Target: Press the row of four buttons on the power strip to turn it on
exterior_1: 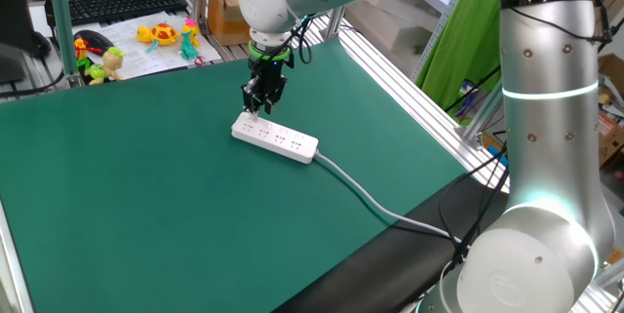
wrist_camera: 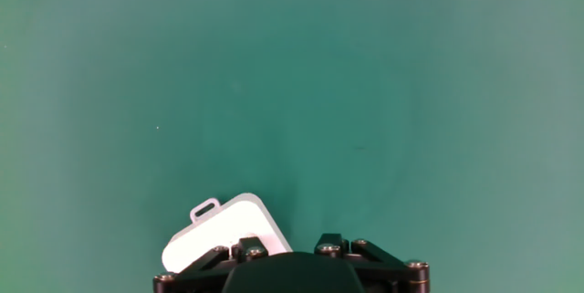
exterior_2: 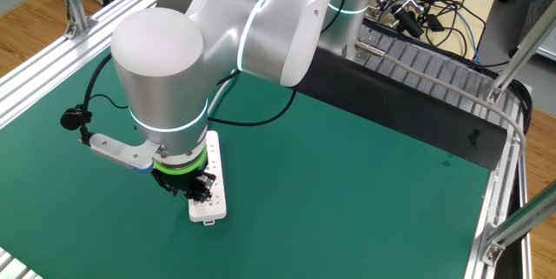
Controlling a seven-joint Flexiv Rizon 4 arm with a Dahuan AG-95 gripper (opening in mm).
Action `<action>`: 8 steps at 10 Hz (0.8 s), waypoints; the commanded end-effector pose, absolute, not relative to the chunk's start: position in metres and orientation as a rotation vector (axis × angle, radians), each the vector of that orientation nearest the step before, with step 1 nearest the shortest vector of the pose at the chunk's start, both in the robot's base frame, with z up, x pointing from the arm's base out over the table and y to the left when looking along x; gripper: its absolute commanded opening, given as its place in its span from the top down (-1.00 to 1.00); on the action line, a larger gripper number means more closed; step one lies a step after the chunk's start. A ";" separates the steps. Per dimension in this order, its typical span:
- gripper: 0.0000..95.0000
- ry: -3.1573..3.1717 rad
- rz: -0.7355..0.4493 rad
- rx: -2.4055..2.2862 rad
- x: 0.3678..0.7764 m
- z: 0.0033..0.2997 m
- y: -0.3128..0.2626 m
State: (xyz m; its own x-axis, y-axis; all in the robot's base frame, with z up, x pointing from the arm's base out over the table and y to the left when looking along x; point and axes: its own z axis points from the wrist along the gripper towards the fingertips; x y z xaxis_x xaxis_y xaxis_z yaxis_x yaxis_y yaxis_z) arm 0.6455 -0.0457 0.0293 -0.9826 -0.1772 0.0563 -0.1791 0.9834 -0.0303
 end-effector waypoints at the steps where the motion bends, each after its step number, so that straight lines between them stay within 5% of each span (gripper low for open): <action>1: 0.20 -3.075 0.057 0.272 0.641 0.033 -0.049; 8: 0.20 -3.044 0.068 0.277 0.631 0.045 -0.059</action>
State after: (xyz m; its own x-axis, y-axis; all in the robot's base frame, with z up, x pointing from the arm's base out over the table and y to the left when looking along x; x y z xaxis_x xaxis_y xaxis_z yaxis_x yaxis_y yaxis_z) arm 0.6299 -0.0608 0.0456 -0.9795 -0.1800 0.0903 -0.1837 0.9823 -0.0351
